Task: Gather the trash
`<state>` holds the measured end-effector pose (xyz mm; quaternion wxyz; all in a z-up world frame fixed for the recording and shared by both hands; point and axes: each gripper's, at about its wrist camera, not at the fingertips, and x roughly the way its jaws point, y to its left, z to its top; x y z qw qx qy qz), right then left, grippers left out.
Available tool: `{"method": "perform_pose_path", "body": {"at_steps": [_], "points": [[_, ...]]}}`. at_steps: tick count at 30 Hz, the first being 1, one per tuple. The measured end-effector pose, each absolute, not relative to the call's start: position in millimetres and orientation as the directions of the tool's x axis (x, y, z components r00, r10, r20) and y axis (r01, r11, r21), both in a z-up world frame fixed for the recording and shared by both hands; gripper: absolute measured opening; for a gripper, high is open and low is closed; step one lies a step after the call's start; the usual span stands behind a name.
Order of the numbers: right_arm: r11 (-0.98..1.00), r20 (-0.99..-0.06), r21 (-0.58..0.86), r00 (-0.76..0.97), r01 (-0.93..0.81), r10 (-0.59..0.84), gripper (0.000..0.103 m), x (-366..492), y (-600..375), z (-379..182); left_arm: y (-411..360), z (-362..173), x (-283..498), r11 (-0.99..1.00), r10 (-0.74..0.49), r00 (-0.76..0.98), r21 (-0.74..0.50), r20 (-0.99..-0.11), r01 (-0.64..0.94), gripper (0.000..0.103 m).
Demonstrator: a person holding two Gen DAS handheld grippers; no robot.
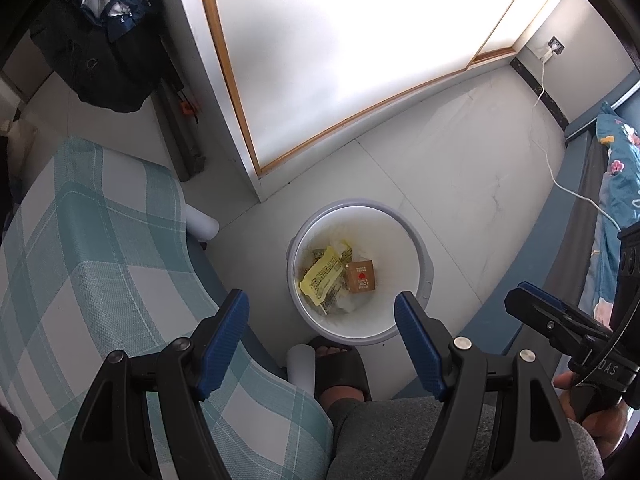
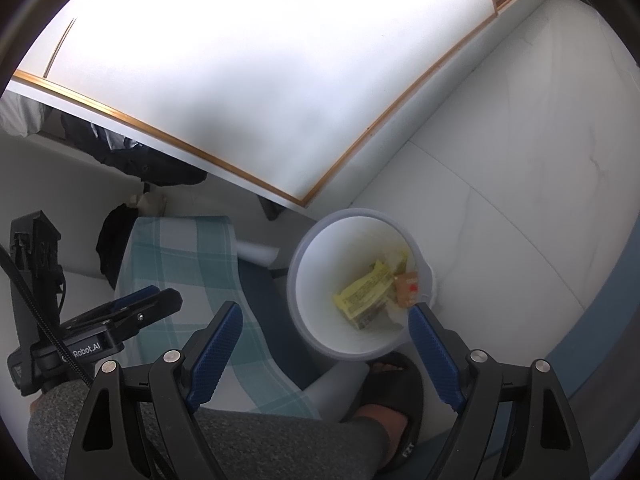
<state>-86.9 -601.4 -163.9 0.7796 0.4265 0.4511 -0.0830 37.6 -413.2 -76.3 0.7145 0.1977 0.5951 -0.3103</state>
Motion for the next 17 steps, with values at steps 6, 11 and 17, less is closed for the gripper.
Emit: {"method": "perform_pose_path", "body": {"at_steps": [6, 11, 17], "points": [[0.62, -0.775, 0.591, 0.578, 0.516, 0.256, 0.085, -87.4, -602.0, -164.7, -410.9, -78.8, 37.2, 0.738, -0.204, 0.09, -0.093, -0.975, 0.669, 0.072], [0.619, -0.775, 0.591, 0.578, 0.517, 0.256, 0.085, -88.1, -602.1, -164.7, -408.3, -77.5, 37.3, 0.74, -0.229, 0.077, -0.122, -0.97, 0.661, 0.072], [0.62, -0.776, 0.589, 0.576, 0.518, 0.255, 0.085, -88.3, -601.8, -165.0, -407.7, -78.2, 38.2, 0.759, -0.202, 0.095, -0.094, -0.975, 0.644, 0.072]]}}
